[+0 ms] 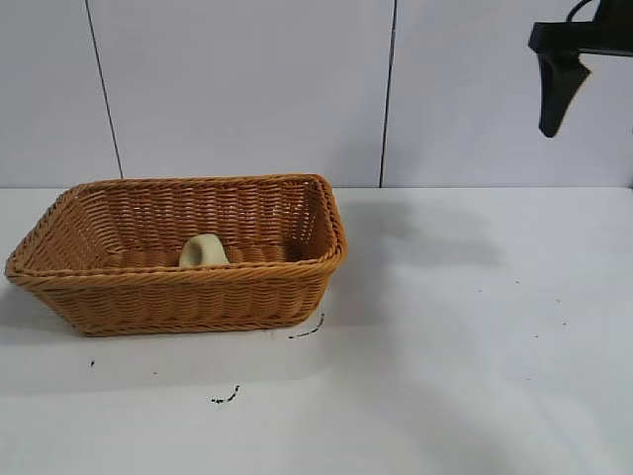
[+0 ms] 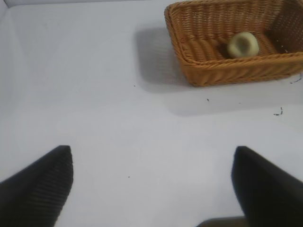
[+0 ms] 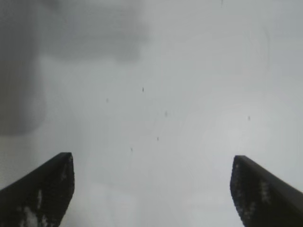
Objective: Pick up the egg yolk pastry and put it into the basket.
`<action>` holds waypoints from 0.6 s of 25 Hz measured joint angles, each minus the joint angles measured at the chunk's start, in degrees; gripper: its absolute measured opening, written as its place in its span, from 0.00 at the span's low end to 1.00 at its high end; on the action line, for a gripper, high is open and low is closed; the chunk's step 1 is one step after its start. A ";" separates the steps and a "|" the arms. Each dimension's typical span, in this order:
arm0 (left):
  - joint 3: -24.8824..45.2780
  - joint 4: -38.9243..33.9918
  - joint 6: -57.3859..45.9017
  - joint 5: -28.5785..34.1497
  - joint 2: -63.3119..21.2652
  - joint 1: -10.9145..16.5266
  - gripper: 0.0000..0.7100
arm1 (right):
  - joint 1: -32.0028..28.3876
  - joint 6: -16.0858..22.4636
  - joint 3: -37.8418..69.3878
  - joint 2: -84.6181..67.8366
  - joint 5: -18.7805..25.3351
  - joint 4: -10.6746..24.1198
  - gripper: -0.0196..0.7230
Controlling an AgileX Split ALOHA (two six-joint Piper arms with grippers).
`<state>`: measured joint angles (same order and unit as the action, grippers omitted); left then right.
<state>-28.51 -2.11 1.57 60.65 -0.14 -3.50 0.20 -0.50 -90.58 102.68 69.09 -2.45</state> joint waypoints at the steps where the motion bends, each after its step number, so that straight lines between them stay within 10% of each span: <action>1: 0.00 0.00 0.00 0.00 0.00 0.00 0.98 | 0.00 -0.05 4.34 -3.75 0.00 0.00 0.89; 15: 0.00 0.00 0.00 0.00 0.00 0.00 0.98 | 0.00 -1.09 51.73 -56.85 -8.26 -0.26 0.88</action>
<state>-28.51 -2.11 1.57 60.65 -0.14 -3.50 0.20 -1.60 -38.85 45.83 60.83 -2.71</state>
